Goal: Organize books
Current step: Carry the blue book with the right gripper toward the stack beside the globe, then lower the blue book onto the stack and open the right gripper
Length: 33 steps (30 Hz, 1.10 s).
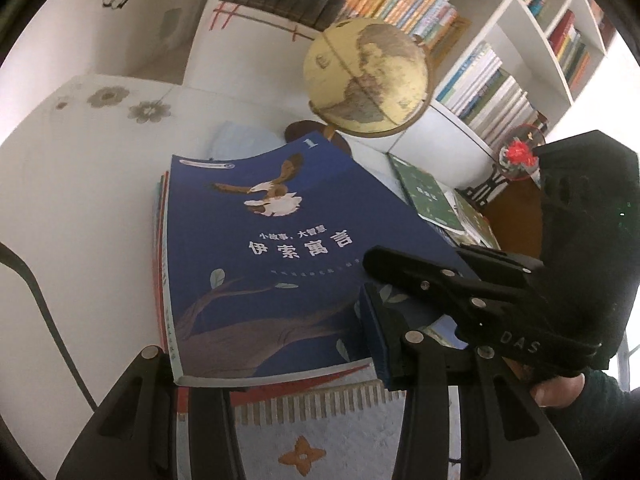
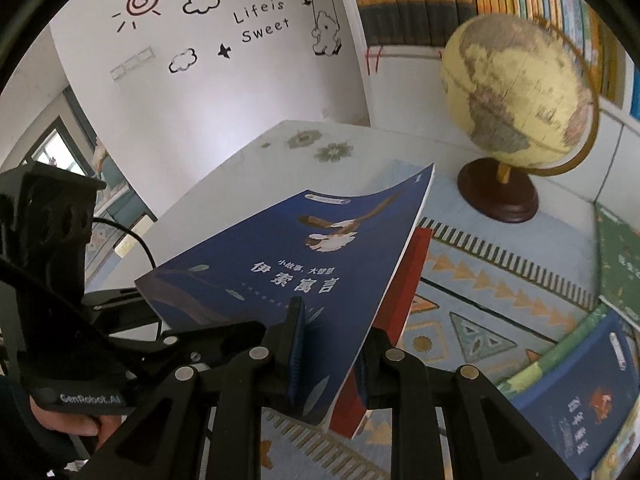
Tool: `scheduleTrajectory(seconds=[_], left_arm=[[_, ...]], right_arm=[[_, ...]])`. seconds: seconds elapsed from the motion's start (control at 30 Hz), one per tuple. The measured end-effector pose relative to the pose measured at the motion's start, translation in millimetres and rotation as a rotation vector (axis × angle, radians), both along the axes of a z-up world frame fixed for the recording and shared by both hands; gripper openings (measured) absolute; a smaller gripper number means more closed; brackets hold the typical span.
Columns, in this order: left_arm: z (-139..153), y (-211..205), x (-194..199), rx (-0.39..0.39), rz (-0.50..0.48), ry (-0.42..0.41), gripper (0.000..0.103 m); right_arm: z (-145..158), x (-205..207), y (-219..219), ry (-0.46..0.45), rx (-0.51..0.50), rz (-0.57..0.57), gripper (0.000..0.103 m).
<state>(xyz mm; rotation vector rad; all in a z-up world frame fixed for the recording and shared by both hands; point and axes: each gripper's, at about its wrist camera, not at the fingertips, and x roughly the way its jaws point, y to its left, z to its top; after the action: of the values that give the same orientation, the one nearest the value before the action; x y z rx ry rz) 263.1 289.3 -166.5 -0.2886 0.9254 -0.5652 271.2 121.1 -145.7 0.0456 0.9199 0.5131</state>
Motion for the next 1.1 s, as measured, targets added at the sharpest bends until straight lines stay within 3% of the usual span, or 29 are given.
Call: scheduleTrajectory(seconds=[0.53,0.9,1.1], left_arm=[[-45,0,-6,-0.026,-0.009,0.126,0.04],[-64,31,-10,-0.044,0.075,0.223,0.042],[-57,59,-32,0.012,0.182,0.228,0.043]], right_arm=[[-48,14,-11,0.152,0.073,-0.038,0.021],[-62,10,-8,0.221,0.115,-0.087,0.024],[-77,7,-12,0.296,0.112,-0.121,0.03]])
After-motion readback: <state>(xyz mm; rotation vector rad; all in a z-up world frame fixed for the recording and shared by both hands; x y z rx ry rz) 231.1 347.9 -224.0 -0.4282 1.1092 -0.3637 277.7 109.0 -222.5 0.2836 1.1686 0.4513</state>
